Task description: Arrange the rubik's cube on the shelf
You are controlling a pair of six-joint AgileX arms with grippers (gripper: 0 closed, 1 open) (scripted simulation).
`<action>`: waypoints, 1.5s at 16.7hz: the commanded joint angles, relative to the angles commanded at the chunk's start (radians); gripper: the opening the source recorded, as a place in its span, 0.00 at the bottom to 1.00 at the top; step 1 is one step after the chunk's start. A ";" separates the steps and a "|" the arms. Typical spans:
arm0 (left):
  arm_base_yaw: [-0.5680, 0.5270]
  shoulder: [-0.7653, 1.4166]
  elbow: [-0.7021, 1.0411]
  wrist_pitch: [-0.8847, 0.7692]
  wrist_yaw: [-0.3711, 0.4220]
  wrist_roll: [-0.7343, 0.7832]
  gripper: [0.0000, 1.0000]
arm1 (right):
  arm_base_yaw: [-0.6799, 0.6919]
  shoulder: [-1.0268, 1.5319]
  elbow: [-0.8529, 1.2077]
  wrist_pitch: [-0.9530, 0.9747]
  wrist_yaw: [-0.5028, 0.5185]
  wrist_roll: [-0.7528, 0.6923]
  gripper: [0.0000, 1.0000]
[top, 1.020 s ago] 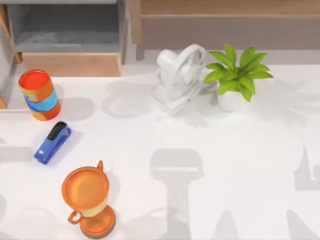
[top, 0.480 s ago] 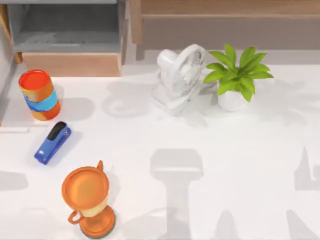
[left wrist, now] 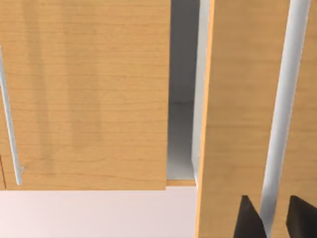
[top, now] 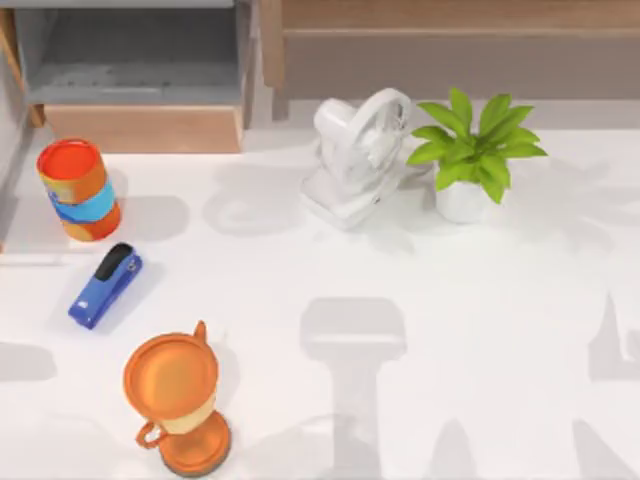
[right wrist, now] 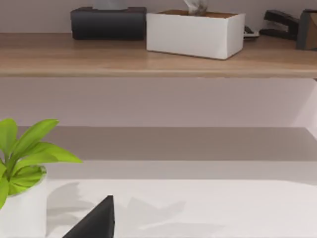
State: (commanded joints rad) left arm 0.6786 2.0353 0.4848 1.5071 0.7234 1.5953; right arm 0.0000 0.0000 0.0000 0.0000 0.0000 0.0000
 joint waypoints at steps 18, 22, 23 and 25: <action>0.008 -0.004 -0.011 0.007 0.010 0.001 1.00 | 0.000 0.000 0.000 0.000 0.000 0.000 1.00; 0.048 -0.022 -0.060 0.036 0.049 0.003 1.00 | 0.000 0.000 0.000 0.000 0.000 0.000 1.00; 0.048 -0.022 -0.060 0.036 0.049 0.003 1.00 | 0.000 0.000 0.000 0.000 0.000 0.000 1.00; 0.044 -0.018 -0.057 0.034 0.047 0.003 1.00 | 0.000 0.000 0.000 0.000 0.000 0.000 1.00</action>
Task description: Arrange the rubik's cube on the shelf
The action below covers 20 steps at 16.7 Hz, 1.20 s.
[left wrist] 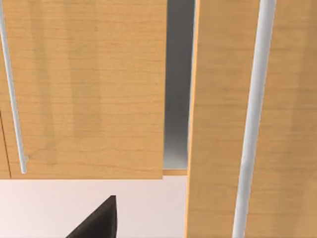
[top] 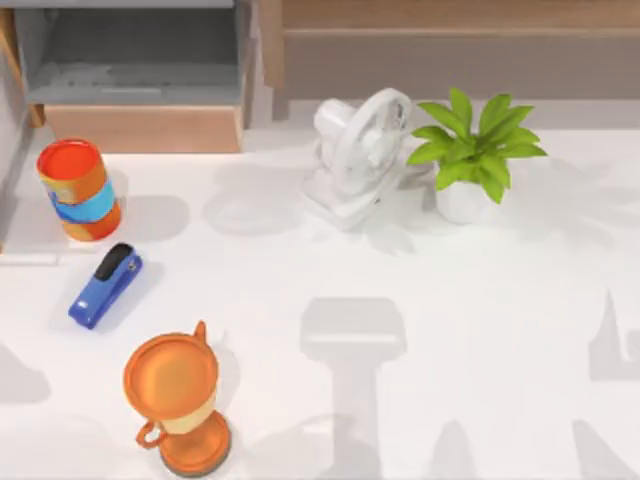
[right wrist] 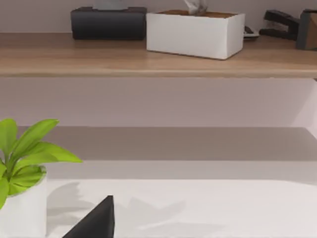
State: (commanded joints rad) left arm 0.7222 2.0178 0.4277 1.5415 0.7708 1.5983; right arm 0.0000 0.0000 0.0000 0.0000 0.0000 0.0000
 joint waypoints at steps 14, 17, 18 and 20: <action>0.159 0.123 0.705 -0.832 -0.379 -0.156 1.00 | 0.000 0.000 0.000 0.000 0.000 0.000 1.00; 0.122 0.154 0.962 -1.168 -0.481 -0.302 1.00 | 0.000 0.000 0.000 0.000 0.000 0.000 1.00; 0.101 0.164 1.050 -1.284 -0.512 -0.359 1.00 | 0.000 0.000 0.000 0.000 0.000 0.000 1.00; 0.049 0.181 1.225 -1.517 -0.570 -0.480 1.00 | 0.000 0.000 0.000 0.000 0.000 0.000 1.00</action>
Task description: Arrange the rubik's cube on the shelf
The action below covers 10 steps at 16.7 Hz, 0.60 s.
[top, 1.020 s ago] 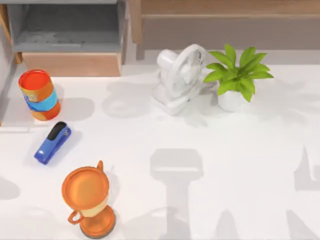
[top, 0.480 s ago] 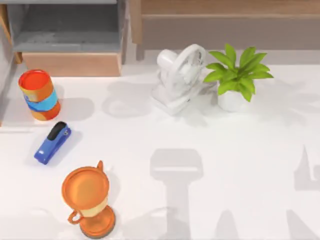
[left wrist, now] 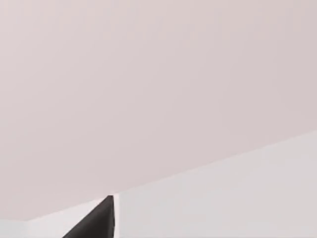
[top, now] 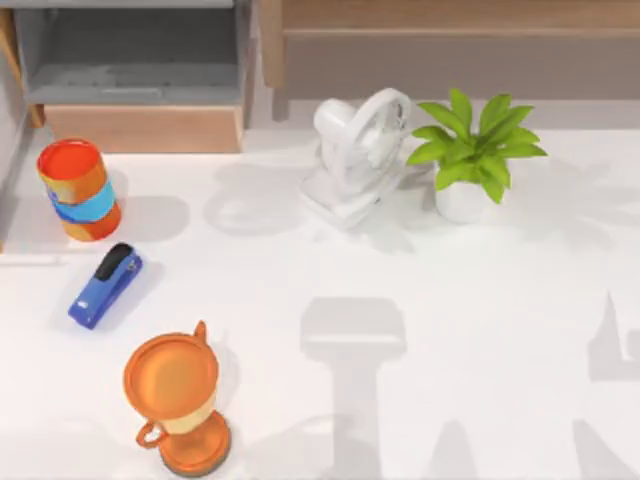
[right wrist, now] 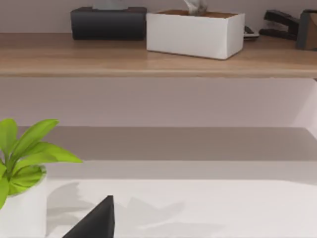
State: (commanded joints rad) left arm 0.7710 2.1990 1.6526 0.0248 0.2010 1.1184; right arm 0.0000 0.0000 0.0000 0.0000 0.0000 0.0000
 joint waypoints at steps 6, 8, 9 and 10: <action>-0.205 0.072 0.428 -0.661 -0.120 -0.364 1.00 | 0.000 0.000 0.000 0.000 0.000 0.000 1.00; -0.271 0.102 0.521 -0.845 -0.141 -0.469 1.00 | 0.000 0.000 0.000 0.000 0.000 0.000 1.00; -0.299 0.117 0.557 -0.927 -0.148 -0.516 1.00 | 0.000 0.000 0.000 0.000 0.000 0.000 1.00; -0.325 0.131 0.588 -1.001 -0.151 -0.559 1.00 | 0.000 0.000 0.000 0.000 0.000 0.000 1.00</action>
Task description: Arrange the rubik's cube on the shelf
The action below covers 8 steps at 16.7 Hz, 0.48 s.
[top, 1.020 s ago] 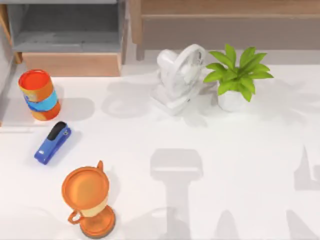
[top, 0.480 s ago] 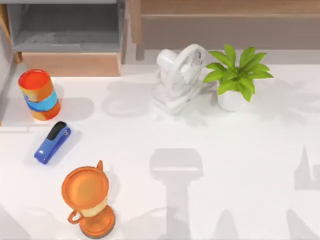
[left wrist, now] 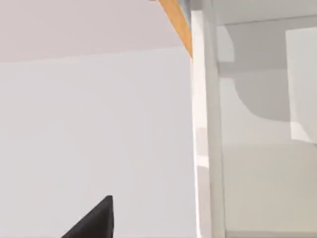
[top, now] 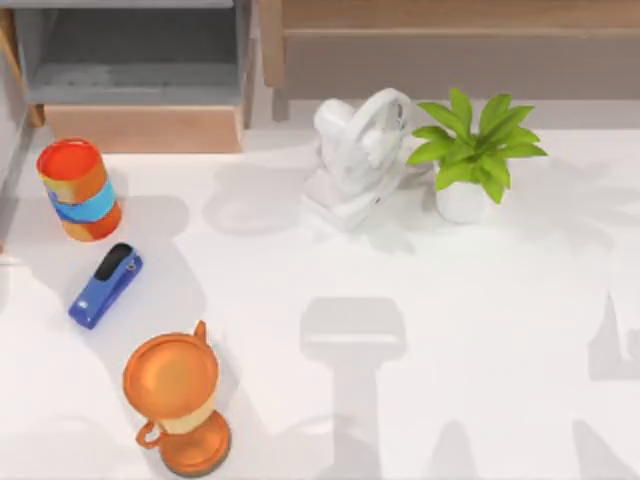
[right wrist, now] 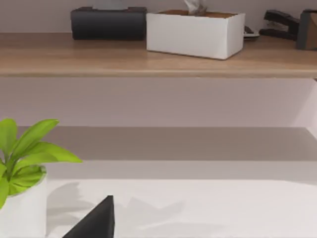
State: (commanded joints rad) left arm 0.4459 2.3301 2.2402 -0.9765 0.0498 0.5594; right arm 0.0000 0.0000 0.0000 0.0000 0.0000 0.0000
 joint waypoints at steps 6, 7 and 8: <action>-0.090 0.078 0.104 -0.295 0.018 -0.174 1.00 | 0.000 0.000 0.000 0.000 0.000 0.000 1.00; -0.094 0.087 0.110 -0.317 0.023 -0.187 1.00 | 0.000 0.000 0.000 0.000 0.000 0.000 1.00; -0.095 0.094 0.112 -0.329 0.026 -0.195 1.00 | 0.000 0.000 0.000 0.000 0.000 0.000 1.00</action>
State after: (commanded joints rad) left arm 0.3505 2.4236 2.3526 -1.3056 0.0754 0.3640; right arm 0.0000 0.0000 0.0000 0.0000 0.0000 0.0000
